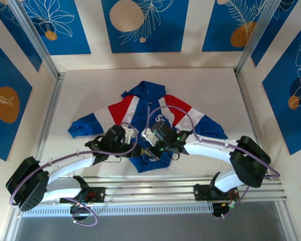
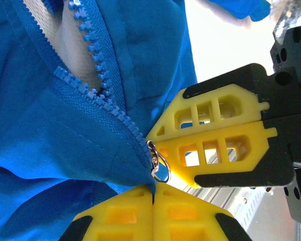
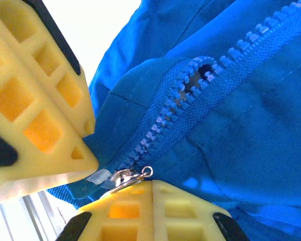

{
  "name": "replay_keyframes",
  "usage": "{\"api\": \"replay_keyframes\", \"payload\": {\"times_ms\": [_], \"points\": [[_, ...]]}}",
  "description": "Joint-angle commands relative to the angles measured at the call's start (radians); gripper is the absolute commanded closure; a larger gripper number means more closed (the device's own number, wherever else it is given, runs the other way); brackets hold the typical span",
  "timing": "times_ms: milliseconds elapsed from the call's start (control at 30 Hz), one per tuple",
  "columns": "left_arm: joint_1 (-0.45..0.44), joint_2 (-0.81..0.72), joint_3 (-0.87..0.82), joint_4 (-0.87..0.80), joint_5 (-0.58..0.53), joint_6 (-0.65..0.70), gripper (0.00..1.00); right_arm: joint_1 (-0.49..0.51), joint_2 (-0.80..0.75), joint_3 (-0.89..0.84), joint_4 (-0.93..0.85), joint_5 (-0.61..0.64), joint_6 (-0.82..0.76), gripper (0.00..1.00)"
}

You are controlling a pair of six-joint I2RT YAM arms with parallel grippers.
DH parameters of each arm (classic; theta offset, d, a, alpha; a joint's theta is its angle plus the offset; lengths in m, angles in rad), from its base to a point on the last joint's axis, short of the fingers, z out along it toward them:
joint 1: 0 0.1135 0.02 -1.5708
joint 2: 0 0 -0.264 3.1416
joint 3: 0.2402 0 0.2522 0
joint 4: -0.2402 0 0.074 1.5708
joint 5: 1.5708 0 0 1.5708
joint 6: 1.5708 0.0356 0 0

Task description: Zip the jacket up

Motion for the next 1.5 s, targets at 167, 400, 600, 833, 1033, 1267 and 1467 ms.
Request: {"api": "replay_keyframes", "payload": {"times_ms": [167,400,600,833,1033,1267,1467], "points": [[-0.010,-0.033,0.022,-0.028,-0.005,0.029,1.00,0.012,-0.035,-0.006,0.026,-0.008,-0.025,0.92],[-0.009,-0.048,0.028,-0.055,-0.013,0.035,1.00,0.013,-0.143,-0.063,0.038,-0.009,-0.008,0.76],[-0.009,-0.058,0.036,-0.064,-0.019,0.035,1.00,0.026,-0.195,-0.078,0.040,-0.039,-0.010,0.61],[-0.009,-0.057,0.041,-0.066,-0.013,0.034,1.00,0.037,-0.140,-0.053,0.047,-0.045,-0.019,0.58],[-0.009,-0.058,0.036,-0.064,-0.006,0.034,1.00,0.039,-0.078,-0.047,0.055,-0.049,-0.042,0.58],[-0.008,-0.055,0.044,-0.076,0.015,0.044,1.00,0.035,-0.032,-0.042,0.074,-0.044,-0.076,0.60],[-0.008,-0.067,0.052,-0.105,-0.001,0.060,1.00,0.036,-0.020,-0.042,0.075,-0.035,-0.084,0.76]]}}
